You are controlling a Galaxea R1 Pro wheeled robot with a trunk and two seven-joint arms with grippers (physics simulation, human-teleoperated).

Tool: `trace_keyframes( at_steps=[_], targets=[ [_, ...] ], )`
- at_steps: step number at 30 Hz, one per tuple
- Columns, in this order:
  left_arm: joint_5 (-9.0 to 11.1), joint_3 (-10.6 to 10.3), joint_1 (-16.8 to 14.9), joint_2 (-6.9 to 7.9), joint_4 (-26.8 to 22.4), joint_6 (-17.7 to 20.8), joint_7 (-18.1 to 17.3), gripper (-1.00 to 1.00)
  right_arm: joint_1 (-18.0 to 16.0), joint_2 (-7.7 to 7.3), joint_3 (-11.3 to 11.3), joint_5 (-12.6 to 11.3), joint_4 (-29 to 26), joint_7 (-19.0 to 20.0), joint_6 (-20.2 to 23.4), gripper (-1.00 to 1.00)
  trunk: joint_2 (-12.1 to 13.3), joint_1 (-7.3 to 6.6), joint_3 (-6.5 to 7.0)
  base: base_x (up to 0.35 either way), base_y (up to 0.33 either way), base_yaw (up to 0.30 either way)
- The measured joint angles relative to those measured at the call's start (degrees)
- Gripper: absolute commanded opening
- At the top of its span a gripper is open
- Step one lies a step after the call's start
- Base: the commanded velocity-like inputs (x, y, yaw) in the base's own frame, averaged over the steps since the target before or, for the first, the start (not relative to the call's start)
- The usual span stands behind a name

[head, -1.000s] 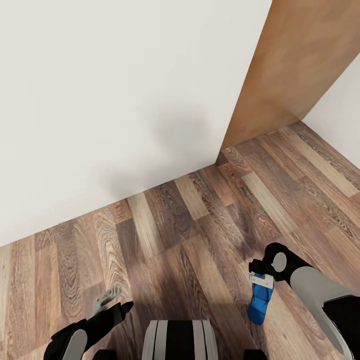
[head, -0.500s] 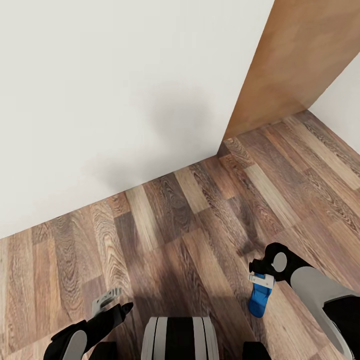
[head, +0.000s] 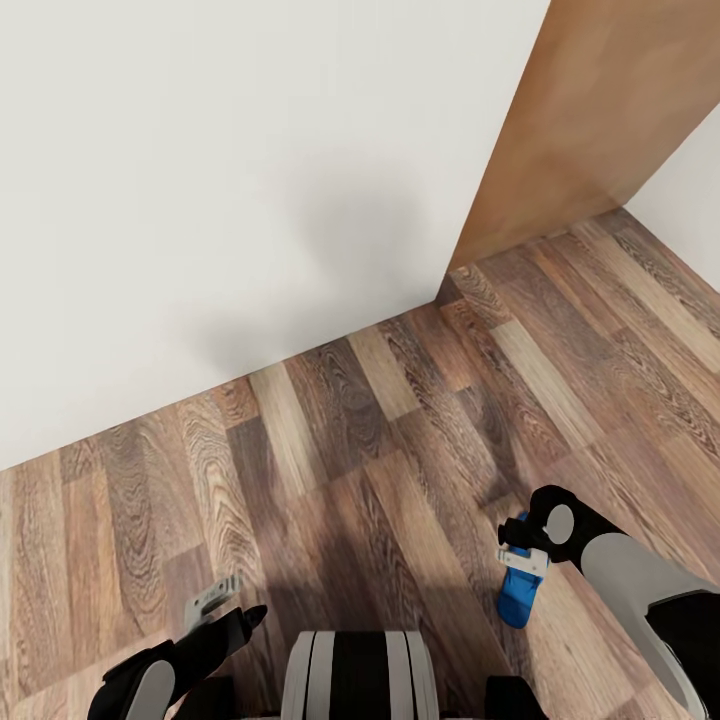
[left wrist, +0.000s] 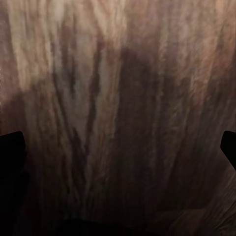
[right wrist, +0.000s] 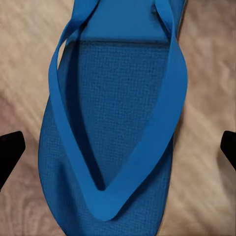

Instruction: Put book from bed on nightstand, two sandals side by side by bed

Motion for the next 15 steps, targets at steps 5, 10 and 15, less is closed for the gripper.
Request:
trace_keyframes(
  at_steps=[5, 10, 15],
  targets=[
    [-0.01, -0.02, 0.0, 0.0, 0.24, 0.0, 0.02, 1.0, 0.0, -0.02, 0.0, 0.0, 0.0, 0.0, -0.04, 1.0, -0.07, 0.13, -1.11, 0.0, 0.0, 0.0],
    [-0.01, -0.05, 0.0, 0.0, 0.48, -0.03, -0.01, 1.0, 0.0, -0.06, 0.0, 0.0, 0.0, 0.0, -0.07, 1.0, -0.1, 0.18, -1.56, 0.0, 0.0, 0.0],
    [-0.01, -0.08, 0.0, 0.0, 0.54, -0.03, -0.04, 1.0, 0.0, -0.08, 0.0, 0.0, 0.0, 0.0, -0.08, 1.0, -0.1, 0.18, -1.56, 0.0, 0.0, 0.0]
  ],
)
